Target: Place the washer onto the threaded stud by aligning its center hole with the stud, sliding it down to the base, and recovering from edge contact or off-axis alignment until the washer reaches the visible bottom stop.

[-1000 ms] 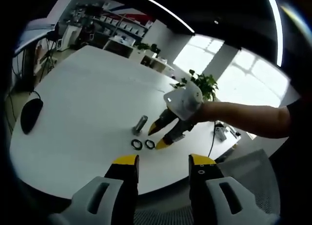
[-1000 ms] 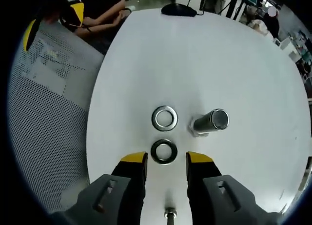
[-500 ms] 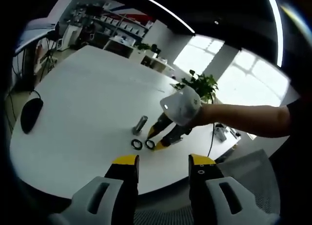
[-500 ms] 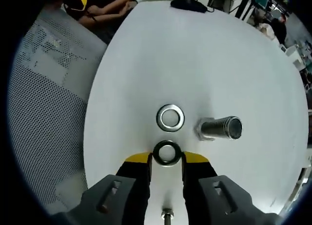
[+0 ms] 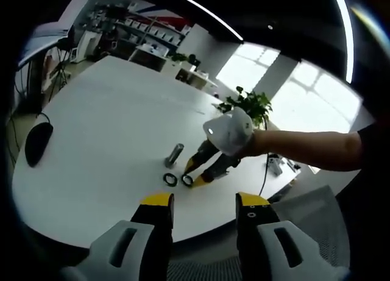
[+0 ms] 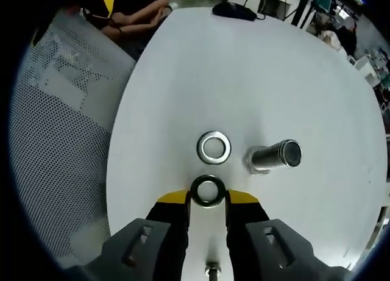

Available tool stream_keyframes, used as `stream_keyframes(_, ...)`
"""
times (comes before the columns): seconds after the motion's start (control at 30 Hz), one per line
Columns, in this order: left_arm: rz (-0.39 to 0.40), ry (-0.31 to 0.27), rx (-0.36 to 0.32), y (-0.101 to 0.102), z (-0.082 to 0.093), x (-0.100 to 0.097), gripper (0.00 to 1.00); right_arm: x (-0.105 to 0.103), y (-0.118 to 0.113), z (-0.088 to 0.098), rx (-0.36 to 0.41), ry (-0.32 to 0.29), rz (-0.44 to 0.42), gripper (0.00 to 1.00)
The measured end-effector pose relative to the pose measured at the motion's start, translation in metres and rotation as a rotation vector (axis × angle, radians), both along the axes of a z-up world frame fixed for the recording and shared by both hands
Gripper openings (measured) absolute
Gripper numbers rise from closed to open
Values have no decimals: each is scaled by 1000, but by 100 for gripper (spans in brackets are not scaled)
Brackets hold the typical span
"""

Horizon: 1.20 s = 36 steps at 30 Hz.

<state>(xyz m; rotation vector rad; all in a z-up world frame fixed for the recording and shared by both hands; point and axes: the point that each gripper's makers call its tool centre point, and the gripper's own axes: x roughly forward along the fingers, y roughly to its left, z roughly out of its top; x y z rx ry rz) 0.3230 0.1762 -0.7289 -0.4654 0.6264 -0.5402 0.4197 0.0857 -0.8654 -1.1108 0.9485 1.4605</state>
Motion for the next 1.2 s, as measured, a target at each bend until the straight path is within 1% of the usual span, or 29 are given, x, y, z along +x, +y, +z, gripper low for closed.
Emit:
stream_keyframes(0.13, -1, 1, 2, 0, 0, 0, 39, 0, -2, 7, 2, 7, -2, 23)
stream_keyframes(0.47, 4, 4, -4, 0, 0, 0, 39, 6, -3, 37, 12, -9, 27, 23)
stream_keyframes(0.63, -7, 8, 1, -2, 0, -1, 39, 12, -4, 48, 1, -27, 50, 23)
stream_keyframes(0.73, 2, 3, -3, 0, 0, 0, 39, 18, -1, 59, 13, -38, 49, 23)
stream_keyframes(0.8, -10, 9, 2, -2, -1, -1, 39, 22, 1, 65, 19, -47, 52, 23)
stream_keyframes(0.87, -15, 15, 7, -3, -2, -1, 39, 25, 4, 68, 17, -60, 61, 23)
stream_keyframes(0.97, 0, 1, -9, -1, 1, 0, 39, 29, 9, 73, 20, -71, 69, 23)
stream_keyframes(1.1, -6, 6, -6, -2, 0, 0, 39, 37, 16, 78, 18, -97, 77, 23)
stream_keyframes(1.2, -5, 4, -10, -2, 1, 0, 39, 40, 21, 80, 25, -96, 73, 23)
